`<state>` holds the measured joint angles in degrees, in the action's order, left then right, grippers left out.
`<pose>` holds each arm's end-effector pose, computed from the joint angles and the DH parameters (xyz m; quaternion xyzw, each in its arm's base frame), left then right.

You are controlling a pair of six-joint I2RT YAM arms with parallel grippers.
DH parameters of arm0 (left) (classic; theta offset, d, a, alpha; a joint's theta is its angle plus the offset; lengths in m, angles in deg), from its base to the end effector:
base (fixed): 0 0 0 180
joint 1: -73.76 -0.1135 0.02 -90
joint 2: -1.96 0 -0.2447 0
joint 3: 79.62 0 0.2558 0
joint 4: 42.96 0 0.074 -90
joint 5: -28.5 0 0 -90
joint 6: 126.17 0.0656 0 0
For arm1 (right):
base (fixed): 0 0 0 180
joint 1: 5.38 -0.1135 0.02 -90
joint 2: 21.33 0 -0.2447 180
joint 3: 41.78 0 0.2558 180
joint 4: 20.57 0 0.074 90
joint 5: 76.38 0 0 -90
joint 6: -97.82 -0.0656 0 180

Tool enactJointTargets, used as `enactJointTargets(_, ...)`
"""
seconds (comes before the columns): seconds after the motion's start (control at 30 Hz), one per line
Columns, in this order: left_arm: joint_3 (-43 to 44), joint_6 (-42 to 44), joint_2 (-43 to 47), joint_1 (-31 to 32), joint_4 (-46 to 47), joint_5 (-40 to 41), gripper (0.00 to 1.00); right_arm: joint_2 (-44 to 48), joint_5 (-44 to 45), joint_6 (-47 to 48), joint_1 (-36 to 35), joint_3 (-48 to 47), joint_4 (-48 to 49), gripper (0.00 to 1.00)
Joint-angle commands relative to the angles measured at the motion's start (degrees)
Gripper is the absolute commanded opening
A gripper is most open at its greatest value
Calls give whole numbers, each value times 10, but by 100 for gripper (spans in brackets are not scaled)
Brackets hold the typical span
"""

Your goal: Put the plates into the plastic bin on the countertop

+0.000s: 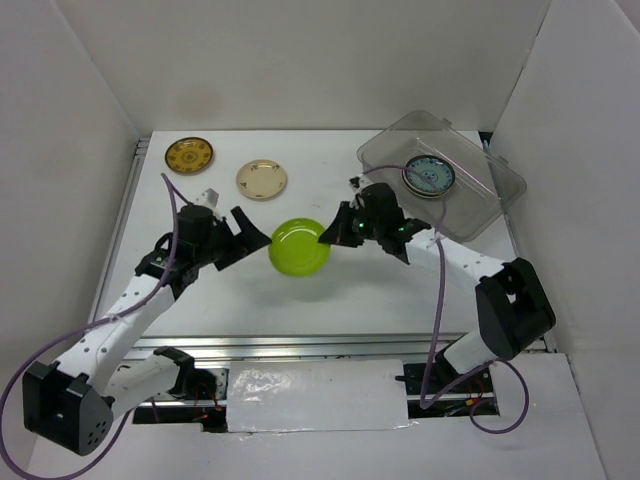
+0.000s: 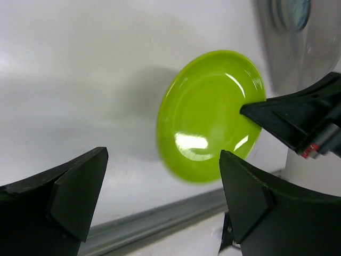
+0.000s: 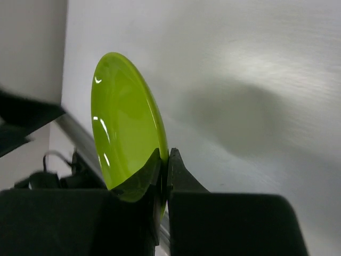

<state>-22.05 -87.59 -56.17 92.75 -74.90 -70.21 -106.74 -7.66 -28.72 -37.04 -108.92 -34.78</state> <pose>0.2461 -0.0952 0.2442 -0.2090 0.8496 -0.3309 0.3535 0.2916 0.2078 0.2047 -0.0521 0.8646 0.3991 0.3008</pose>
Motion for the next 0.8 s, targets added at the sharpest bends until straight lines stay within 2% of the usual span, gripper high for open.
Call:
enactJointTargets(0.0,61,-11,68,12,-71,140,99,33,130,-32,97,-51,-79,0)
enactJointTargets(0.03,58,-13,85,13,-95,161,99,37,181,-53,159,-60,-89,0)
enactJointTargets(0.1,38,-11,127,14,-103,191,99,30,227,-77,219,-89,-109,0)
enactJointTargets(0.13,30,-7,134,15,-98,192,99,21,245,-92,274,-117,-110,0)
enactJointTargets(0.27,7,20,125,15,-87,173,99,-91,241,-116,370,-201,-125,0)
enactJointTargets(0.43,38,44,72,17,-76,163,99,-230,222,-108,419,-327,-159,0)
enactJointTargets(0.6,85,62,-14,7,-67,178,99,-310,188,-104,441,-400,-183,1)
enactJointTargets(0.63,93,76,-26,5,-58,191,99,-317,184,-103,441,-407,-179,8)
enactJointTargets(0.67,95,82,-53,-3,-41,201,99,-315,181,-103,442,-409,-175,20)
enactJointTargets(0.7,97,83,-68,-10,-35,210,99,-303,171,-103,443,-403,-169,47)
enactJointTargets(0.73,96,91,-82,-26,-22,201,99,-291,169,-106,443,-396,-155,88)
enactJointTargets(0.77,92,96,-110,-61,-1,147,99,-279,172,-106,442,-390,-150,99)
